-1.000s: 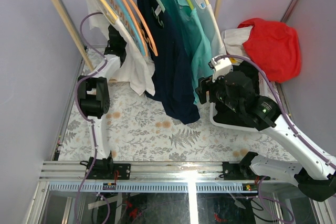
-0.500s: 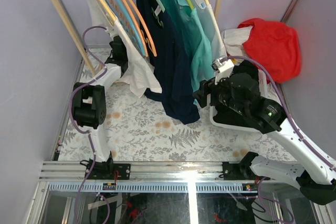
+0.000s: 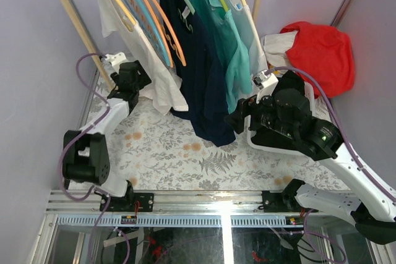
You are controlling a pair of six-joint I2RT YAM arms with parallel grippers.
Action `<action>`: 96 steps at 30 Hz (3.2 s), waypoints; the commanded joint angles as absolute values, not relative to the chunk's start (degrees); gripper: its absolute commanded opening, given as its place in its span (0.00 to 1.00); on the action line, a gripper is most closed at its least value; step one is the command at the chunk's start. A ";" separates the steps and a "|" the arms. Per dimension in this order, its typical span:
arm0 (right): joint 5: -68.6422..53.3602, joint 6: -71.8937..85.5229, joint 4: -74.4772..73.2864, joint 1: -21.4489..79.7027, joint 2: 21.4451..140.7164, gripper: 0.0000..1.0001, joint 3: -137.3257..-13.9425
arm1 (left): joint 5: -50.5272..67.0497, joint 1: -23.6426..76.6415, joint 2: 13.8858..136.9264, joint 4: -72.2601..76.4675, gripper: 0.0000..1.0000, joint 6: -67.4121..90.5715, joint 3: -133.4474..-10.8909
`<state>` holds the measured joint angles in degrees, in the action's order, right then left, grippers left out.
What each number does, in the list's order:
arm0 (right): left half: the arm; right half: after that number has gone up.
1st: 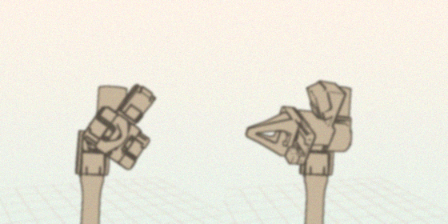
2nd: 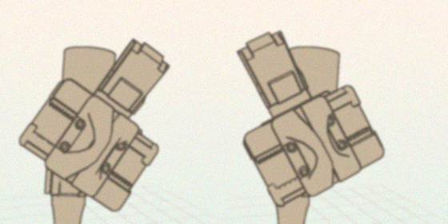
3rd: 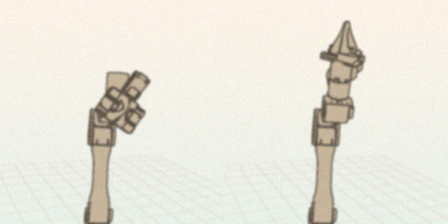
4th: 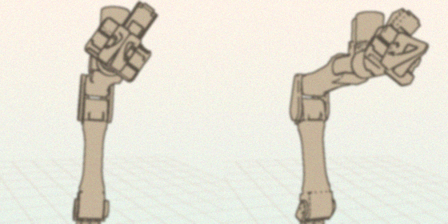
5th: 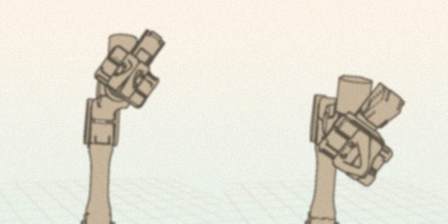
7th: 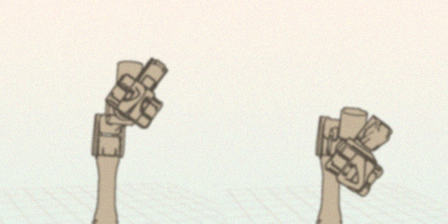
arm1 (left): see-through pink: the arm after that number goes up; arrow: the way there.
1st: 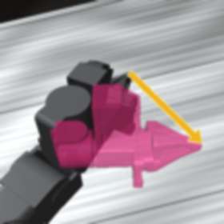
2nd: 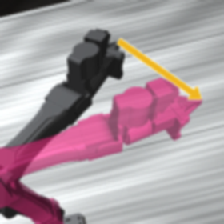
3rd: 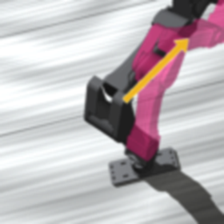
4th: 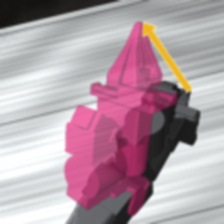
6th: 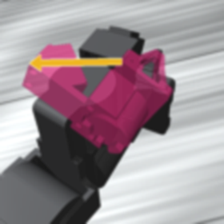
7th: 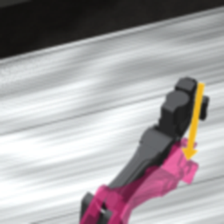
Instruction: Place the t-shirt on the hanger
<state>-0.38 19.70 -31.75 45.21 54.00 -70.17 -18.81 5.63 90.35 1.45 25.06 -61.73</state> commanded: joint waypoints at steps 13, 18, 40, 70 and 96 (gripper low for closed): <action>-2.02 35.02 -41.60 44.74 56.25 0.99 -72.22 | -5.75 9.95 58.85 -17.35 0.81 25.39 -54.17; -1.32 40.79 -44.38 44.80 54.16 0.99 -69.98 | -0.41 10.11 51.67 -25.76 1.00 24.18 -58.19; 6.97 39.23 -40.42 44.81 52.14 0.99 -57.97 | 26.95 10.11 44.67 -33.86 1.00 24.65 -68.54; 15.74 36.65 -35.68 44.82 33.58 0.99 -47.52 | 16.75 10.09 28.61 -28.66 1.00 28.08 -42.40; 15.16 38.44 -34.22 44.80 29.91 0.99 -44.89 | 18.66 10.11 28.11 -27.70 1.00 27.60 -40.61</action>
